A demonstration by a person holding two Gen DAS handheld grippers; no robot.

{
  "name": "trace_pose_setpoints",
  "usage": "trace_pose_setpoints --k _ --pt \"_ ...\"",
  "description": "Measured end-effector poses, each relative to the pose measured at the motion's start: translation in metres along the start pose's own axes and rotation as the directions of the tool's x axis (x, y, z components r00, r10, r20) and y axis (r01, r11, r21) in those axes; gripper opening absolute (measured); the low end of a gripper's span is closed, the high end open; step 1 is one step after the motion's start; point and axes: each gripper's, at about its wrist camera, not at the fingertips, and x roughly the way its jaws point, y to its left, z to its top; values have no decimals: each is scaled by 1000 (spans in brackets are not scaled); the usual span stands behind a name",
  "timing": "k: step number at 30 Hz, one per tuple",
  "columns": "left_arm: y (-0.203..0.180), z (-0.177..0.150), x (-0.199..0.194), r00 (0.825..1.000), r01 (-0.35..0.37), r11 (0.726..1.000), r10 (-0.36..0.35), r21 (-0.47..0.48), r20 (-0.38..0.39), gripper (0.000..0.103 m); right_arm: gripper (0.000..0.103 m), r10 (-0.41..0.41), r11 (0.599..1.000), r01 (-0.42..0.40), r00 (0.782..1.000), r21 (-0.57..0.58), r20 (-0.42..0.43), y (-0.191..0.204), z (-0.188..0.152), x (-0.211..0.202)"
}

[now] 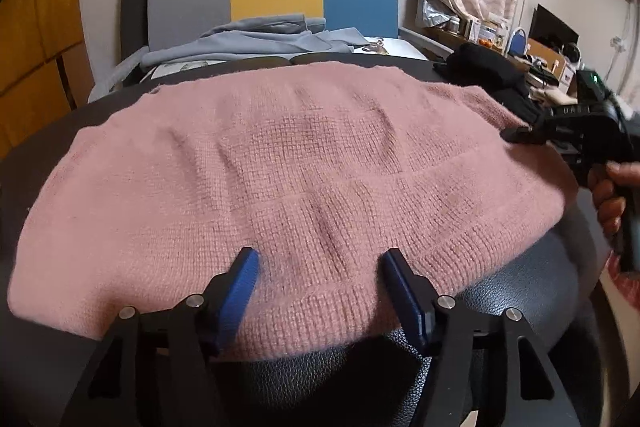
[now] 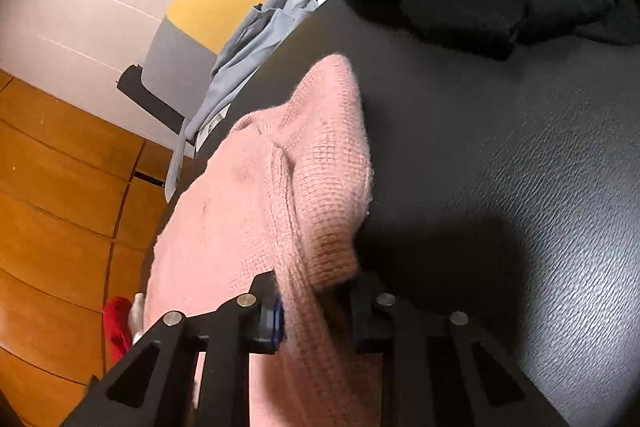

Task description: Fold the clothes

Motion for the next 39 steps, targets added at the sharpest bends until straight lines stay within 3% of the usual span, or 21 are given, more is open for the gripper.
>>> trace_pose_setpoints --k 2,7,11,13,16,18,20,23,25,29,34,39 --pt "-2 0 1 1000 -10 1000 10 13 -2 75 21 33 998 -32 999 46 -18 2 0 0" --pt "16 7 -8 999 7 999 -9 -38 -39 77 20 147 983 -145 989 116 -4 21 7 -14" --pt "63 9 -28 994 -107 991 108 -74 8 82 20 206 972 -204 979 116 -7 53 12 -28" --pt "92 7 -34 982 -186 979 189 -78 23 83 20 242 964 -239 970 118 -11 73 13 -31" --pt "141 -2 -38 932 -359 931 362 -60 37 84 20 299 948 -295 954 117 -19 108 13 -28" --pt "170 -12 -34 906 -422 906 423 -46 14 89 20 328 940 -323 944 107 -35 137 13 -20" --pt "194 -23 -24 908 -419 907 417 -52 -35 91 20 361 931 -355 931 86 -60 170 10 -9" --pt "224 -35 -25 953 -303 932 300 -198 -47 95 20 401 916 -399 909 46 -116 225 0 18" --pt "245 -44 -23 976 -217 918 212 -332 -53 97 20 409 911 -412 899 16 -157 258 -10 39" --pt "233 -47 -25 964 -263 924 265 -277 -31 98 20 390 911 -412 884 -33 -258 313 -35 99" --pt "237 -52 -28 971 -233 926 240 -298 -12 99 20 307 934 -354 863 -47 -402 351 -84 195" --pt "237 -58 -31 975 -211 928 223 -307 1 100 22 74 960 -187 887 -208 -456 360 -130 258"
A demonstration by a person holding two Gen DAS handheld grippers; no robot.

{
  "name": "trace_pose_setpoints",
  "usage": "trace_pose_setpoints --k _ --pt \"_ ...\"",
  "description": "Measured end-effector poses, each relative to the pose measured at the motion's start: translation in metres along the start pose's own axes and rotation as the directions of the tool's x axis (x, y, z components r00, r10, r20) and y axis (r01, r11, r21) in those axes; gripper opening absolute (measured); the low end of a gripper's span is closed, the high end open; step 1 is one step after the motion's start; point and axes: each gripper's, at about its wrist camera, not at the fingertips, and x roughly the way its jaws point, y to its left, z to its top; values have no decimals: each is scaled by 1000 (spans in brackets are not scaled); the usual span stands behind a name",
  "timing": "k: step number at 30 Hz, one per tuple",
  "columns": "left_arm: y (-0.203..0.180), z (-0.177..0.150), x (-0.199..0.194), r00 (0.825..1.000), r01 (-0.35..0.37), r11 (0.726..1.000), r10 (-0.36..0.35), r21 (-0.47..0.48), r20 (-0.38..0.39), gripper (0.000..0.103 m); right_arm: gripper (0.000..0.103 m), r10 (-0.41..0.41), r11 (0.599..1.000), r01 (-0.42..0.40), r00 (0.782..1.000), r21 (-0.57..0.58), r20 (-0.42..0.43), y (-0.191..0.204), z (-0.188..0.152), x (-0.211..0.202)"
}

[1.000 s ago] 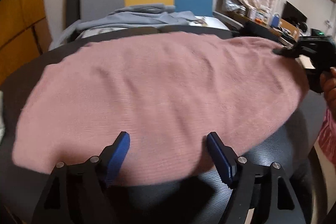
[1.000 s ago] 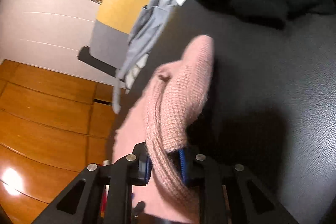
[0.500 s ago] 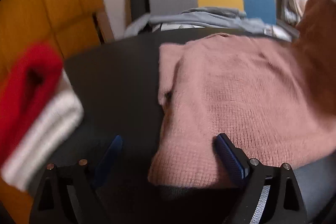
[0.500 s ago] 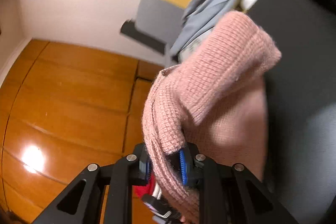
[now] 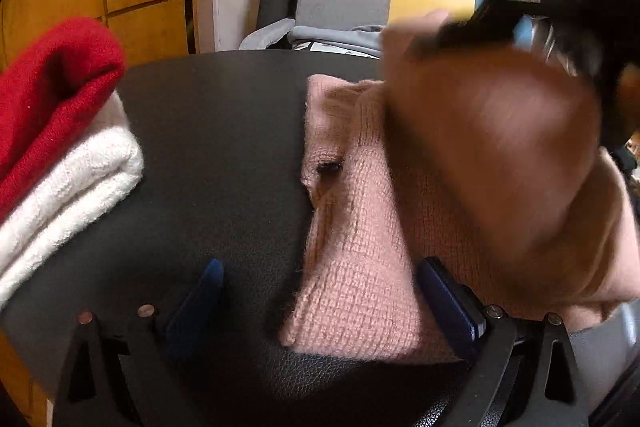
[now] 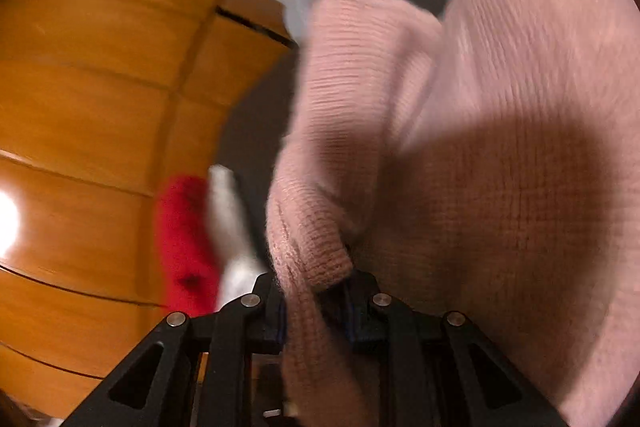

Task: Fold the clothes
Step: 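Fold the pink sweater over onto itself with the right tool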

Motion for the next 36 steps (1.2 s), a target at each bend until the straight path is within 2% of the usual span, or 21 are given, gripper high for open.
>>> trace_pose_setpoints --k 2,5,8,9,11,12,14,15,17,20,23,25,27,31,33,34,35,36 --pt "0 1 0 1000 5 1000 -5 -1 4 100 25 -65 998 64 998 -20 -16 2 -5 15" --pt "0 2 1 1000 14 1000 -14 -3 7 101 32 -107 992 107 994 -72 -9 15 -6 16" --pt "3 3 -1 999 32 999 -32 -6 4 101 36 -114 984 113 993 -136 -3 29 -13 0" --pt "4 4 -2 999 42 999 -42 -10 2 101 37 -82 982 86 996 -170 25 35 -21 -14" --pt "8 4 -8 998 67 997 -67 -25 1 101 37 30 979 -14 997 -204 76 38 -37 -45" --pt "12 2 -13 996 84 996 -84 -38 6 101 37 84 976 -61 991 -207 106 34 -46 -61" --pt "21 0 -22 991 133 987 -132 -87 13 101 37 137 976 -105 976 -190 167 22 -58 -87" --pt "27 -1 -27 987 162 980 -161 -119 19 101 37 155 977 -122 968 -173 196 11 -69 -100" --pt "39 -1 -34 973 231 951 -231 -208 26 101 37 186 980 -168 961 -102 203 -26 -94 -123" --pt "57 4 -42 936 343 869 -348 -357 52 101 39 231 972 -234 962 1 148 -54 -123 -125" --pt "69 14 -46 909 399 789 -408 -468 88 101 40 261 956 -275 956 102 131 -79 -149 -124" --pt "73 23 -44 901 409 758 -425 -508 89 102 43 269 945 -290 953 155 139 -94 -164 -121" --pt "71 35 -36 895 405 747 -441 -528 63 102 43 296 919 -330 939 217 174 -108 -171 -119" --pt "60 52 -19 899 364 761 -438 -537 -11 102 47 358 827 -443 890 345 282 -131 -177 -114" --pt "53 54 -19 905 340 766 -425 -545 -32 101 47 333 804 -440 890 400 311 -141 -178 -108" --pt "49 56 -18 909 325 775 -415 -542 -48 90 46 317 789 -440 889 428 330 -145 -178 -105" --pt "45 58 -17 912 310 783 -405 -539 -64 54 46 329 774 -468 873 426 361 -145 -178 -104" --pt "40 61 -15 909 305 791 -408 -530 -86 32 32 329 780 -477 863 405 382 -144 -177 -106"
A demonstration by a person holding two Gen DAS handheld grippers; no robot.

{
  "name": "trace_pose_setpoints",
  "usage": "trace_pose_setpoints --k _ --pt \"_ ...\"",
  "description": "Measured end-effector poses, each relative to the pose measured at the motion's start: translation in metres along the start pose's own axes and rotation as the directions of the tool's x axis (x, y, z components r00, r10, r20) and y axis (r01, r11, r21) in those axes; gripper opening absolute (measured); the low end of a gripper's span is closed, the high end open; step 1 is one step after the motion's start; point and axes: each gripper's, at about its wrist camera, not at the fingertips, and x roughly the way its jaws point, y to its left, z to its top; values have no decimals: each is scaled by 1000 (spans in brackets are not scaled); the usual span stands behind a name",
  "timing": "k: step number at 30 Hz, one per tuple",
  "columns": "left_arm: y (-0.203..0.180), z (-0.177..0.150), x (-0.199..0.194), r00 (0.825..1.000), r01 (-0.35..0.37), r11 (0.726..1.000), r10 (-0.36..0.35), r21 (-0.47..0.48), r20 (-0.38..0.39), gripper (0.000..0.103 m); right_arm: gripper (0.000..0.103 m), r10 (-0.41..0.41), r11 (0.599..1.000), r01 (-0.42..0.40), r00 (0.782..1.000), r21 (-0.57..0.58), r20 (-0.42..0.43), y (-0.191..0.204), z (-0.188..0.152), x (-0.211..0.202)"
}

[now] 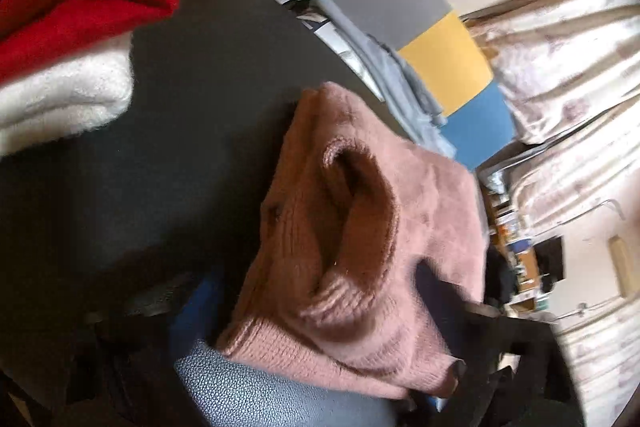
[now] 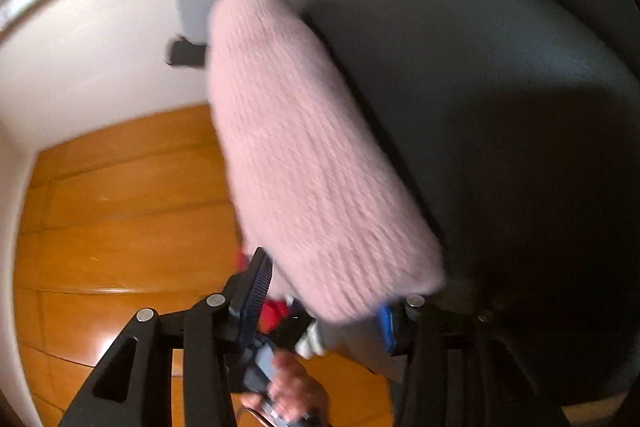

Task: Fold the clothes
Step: 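Fold the pink sweater over onto itself with the right tool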

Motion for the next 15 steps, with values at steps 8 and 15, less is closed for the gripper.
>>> trace_pose_setpoints --k 8,15 --pt "-47 -27 -38 988 138 977 -148 164 51 18 10 205 976 -186 961 -115 187 28 0 -55" --pt "-16 -78 6 998 58 987 -53 151 -36 20 7 88 994 -100 966 37 243 -41 9 -67"
